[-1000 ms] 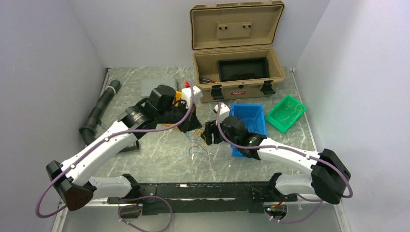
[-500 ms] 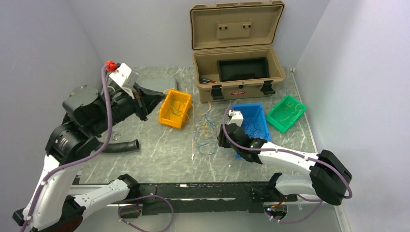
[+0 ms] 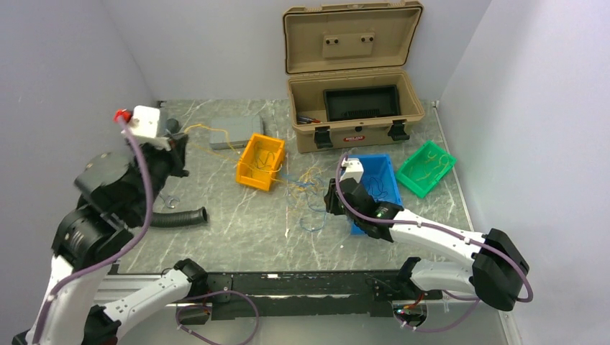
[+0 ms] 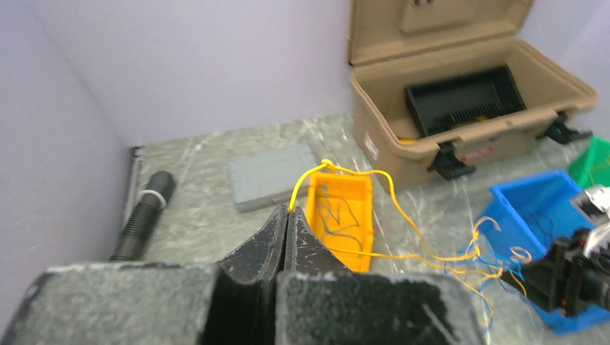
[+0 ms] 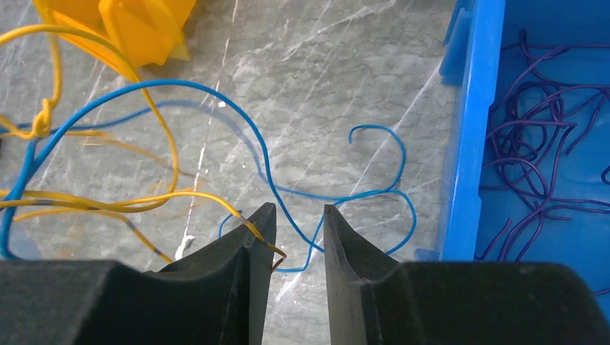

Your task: Untangle the cables

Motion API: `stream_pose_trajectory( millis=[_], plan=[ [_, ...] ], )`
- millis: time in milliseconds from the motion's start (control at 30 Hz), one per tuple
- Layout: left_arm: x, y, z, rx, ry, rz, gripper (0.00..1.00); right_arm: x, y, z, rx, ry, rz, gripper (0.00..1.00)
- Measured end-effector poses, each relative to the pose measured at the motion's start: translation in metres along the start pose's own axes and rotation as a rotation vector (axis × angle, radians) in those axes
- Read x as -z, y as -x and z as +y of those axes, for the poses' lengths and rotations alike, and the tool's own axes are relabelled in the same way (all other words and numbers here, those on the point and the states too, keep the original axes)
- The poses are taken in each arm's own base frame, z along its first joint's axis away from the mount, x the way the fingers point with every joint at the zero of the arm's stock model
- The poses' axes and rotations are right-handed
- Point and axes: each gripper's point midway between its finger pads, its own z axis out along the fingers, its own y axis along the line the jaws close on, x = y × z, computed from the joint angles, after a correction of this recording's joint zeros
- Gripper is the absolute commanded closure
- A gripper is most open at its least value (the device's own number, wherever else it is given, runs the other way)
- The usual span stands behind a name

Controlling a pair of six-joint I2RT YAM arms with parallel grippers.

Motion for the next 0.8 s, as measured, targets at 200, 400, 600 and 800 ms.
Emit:
stream_pose_trajectory(
  millis=[200,400,600,800],
  plan=[
    [0.026,0.024,0.017,-0.001,0.028,-0.125,1.00,0.003,0.006,0.008,0.026,0.036,-0.001,0.30],
    [0.004,0.011,-0.045,-0.041,-0.266,-0.059,1.00,0.026,0.029,0.039,0.138,0.224,-0.038,0.18],
    [-0.012,-0.017,-0.093,-0.066,-0.492,0.046,1.00,0.061,0.069,0.086,0.252,0.465,-0.130,0.16],
    [0.003,-0.016,-0.111,-0.050,-0.617,0.040,1.00,0.073,0.076,0.119,0.325,0.645,-0.157,0.11]
  ],
)
